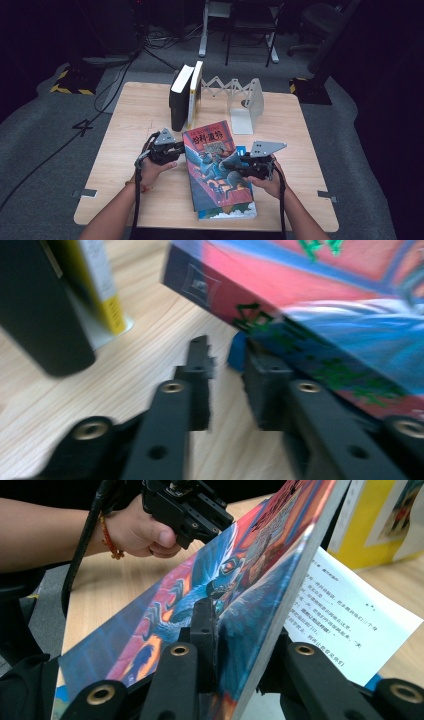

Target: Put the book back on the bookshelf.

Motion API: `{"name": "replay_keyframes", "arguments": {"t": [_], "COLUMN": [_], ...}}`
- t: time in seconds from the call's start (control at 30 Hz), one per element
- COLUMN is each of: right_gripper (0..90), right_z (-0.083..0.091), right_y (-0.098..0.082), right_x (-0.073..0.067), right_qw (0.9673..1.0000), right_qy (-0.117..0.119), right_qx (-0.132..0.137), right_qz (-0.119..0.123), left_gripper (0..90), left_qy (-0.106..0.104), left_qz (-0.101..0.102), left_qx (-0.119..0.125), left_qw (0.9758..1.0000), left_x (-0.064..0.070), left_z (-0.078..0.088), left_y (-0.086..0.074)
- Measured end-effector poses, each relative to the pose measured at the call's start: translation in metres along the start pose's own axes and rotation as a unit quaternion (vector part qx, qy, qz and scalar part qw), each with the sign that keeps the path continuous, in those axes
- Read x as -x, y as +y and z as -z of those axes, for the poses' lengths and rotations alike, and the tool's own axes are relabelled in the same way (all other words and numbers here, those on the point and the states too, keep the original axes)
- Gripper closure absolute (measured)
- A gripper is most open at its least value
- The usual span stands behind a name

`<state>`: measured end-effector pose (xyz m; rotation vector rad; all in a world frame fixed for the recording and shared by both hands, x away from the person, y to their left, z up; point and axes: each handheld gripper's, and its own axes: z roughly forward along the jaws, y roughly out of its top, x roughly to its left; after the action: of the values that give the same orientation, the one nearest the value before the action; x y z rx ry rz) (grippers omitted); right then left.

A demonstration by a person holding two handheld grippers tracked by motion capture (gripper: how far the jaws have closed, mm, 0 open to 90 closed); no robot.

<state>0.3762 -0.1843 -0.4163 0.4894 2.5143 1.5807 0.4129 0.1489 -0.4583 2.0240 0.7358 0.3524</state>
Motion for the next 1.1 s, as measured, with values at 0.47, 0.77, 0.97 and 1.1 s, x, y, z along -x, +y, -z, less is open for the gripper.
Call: {"name": "replay_keyframes", "arguments": {"t": [0.47,0.77,0.97,1.1], "right_gripper": [63.2,68.2,76.0,79.0], "right_z": [0.009,0.012,0.02,0.024], "right_y": [0.013,0.021,0.027,0.029], "right_x": [-0.004,-0.001,-0.005,-0.008], "right_qw": [0.9985,0.9984,0.9972,0.9952], "right_qy": [0.019,0.0,-0.032,-0.054], "right_qx": [-0.038,-0.035,-0.009,0.004], "right_qz": [0.036,0.044,0.067,0.081], "left_gripper": [89.8,89.8,89.9,89.9], "left_qy": [-0.028,-0.026,-0.018,-0.01], "left_qz": [-0.056,-0.074,-0.081,-0.091], "left_qx": [0.048,0.06,0.079,0.083], "left_qw": [0.9969,0.9951,0.9934,0.9923], "left_x": [0.01,0.019,0.021,0.025], "left_z": [0.015,0.019,0.029,0.036], "left_y": [0.023,0.041,0.058,0.066]}}
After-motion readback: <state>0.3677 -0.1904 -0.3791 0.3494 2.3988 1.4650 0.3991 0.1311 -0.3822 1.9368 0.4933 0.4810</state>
